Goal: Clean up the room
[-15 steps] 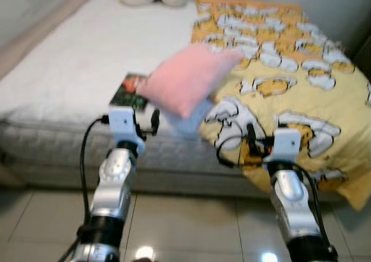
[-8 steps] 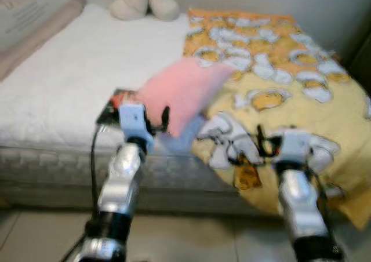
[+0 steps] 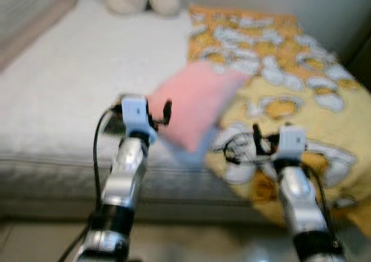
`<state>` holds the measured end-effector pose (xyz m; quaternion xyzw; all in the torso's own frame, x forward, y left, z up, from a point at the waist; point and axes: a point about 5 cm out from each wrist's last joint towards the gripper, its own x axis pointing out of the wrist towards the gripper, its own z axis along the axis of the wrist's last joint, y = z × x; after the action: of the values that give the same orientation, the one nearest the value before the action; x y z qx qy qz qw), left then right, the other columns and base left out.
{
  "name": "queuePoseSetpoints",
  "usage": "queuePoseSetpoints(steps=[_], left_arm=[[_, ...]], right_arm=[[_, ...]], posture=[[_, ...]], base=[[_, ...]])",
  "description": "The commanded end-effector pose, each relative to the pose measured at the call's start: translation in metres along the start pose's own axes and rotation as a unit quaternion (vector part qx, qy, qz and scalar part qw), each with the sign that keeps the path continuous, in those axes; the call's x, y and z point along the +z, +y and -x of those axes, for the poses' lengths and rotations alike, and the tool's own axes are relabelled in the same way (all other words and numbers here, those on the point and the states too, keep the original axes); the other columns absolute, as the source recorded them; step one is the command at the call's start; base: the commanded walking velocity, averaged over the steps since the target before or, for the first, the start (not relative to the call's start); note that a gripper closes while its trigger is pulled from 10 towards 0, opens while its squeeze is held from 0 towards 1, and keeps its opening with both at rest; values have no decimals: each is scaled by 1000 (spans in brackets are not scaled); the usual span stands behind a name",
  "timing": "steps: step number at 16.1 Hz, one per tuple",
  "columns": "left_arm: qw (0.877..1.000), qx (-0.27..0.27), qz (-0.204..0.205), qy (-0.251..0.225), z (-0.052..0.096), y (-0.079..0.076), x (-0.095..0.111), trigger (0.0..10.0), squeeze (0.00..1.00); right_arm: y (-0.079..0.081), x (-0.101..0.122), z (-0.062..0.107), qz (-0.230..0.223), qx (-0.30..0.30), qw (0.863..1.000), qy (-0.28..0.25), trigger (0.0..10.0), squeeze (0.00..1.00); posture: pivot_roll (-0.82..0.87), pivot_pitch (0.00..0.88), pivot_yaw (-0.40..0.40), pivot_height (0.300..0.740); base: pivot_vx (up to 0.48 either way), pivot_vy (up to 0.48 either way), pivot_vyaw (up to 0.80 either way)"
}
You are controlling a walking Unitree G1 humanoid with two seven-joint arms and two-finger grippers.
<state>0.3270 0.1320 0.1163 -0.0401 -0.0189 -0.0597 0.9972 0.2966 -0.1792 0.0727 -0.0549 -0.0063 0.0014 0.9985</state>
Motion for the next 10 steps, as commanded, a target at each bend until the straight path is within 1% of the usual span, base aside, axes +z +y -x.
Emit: queuePoseSetpoints(steps=[1,2,3,4,6,7,8,9,10], left_arm=[[1000,-7,-1,0,-2,-5,0,10000,0],[1000,-8,0,-2,-2,-6,0,10000,0],[1000,-10,-6,-2,-3,-7,0,10000,0],[1000,-10,-14,4,-3,-7,-1,10000,0],[999,-18,-31,9,-2,-10,-2,10000,0],[999,-19,-43,13,-3,-11,-4,10000,0],[999,-16,-40,12,-3,-10,-4,10000,0],[999,-14,-28,3,-3,-10,-2,10000,0],[999,-13,-29,4,-2,-9,-2,10000,0]], right_arm=[[-8,3,0,7,-5,1000,-4,10000,0],[-8,1,1,10,-4,1000,0,10000,0],[-7,0,1,9,-3,1000,5,10000,0],[-7,-1,0,8,-3,1000,7,10000,0],[-7,0,-2,5,-9,1000,2,10000,0],[-6,0,-2,4,-8,1000,2,10000,0],[-5,0,-2,3,-6,1000,2,10000,0],[-3,0,-2,4,-1,1000,3,10000,0],[-3,0,-2,4,-1,1000,3,10000,0]], posture=[[-11,0,-73,740],[-9,0,-73,740],[-5,0,-72,740],[-2,0,-69,740],[1,0,-60,740],[2,0,-59,740],[3,0,-59,740],[3,0,-59,740],[3,0,-61,740]], base=[[0,469,0],[255,409,0],[409,251,-800],[480,0,-800],[442,0,0],[0,0,0],[0,0,0],[352,-266,0],[382,-285,0]])
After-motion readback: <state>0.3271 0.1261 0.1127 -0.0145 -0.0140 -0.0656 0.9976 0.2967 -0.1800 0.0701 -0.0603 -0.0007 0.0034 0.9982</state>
